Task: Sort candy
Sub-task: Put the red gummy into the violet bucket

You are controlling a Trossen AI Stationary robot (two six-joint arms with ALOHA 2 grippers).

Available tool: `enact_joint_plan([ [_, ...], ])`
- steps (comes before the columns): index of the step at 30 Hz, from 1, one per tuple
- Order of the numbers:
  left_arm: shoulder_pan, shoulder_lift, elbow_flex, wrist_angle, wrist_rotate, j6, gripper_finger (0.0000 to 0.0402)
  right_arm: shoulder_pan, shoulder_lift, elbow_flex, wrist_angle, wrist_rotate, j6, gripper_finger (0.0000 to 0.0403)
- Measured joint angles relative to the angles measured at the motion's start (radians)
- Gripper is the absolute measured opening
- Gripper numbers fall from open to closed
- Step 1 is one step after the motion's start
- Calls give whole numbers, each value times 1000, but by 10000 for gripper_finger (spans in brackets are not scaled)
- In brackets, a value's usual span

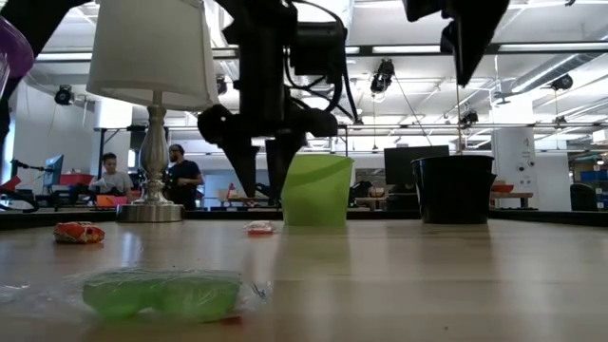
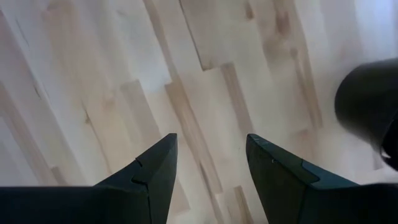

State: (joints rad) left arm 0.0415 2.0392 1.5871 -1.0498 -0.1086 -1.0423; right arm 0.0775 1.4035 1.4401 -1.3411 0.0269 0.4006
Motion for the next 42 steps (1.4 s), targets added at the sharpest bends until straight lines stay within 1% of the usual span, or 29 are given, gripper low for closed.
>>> enact_joint_plan([
  [2,4,13,0,21,22,11,166,16,-2,-14,0,0,7,183],
  [12,31,83,0,31,59,17,166,82,-37,-47,-9,0,74,183],
  [19,35,130,5,43,98,44,166,95,-75,-46,-8,0,114,183],
  [22,35,139,6,40,101,49,160,95,-98,-47,-7,0,124,183],
  [26,35,140,5,41,108,73,134,95,-118,-47,-7,0,125,183],
  [35,29,140,3,21,126,249,17,95,-126,-47,-7,0,124,183],
  [37,27,140,3,8,126,293,6,95,-126,-47,-7,0,124,183],
  [42,22,135,4,-40,142,419,6,95,-126,-47,-7,0,124,183],
])
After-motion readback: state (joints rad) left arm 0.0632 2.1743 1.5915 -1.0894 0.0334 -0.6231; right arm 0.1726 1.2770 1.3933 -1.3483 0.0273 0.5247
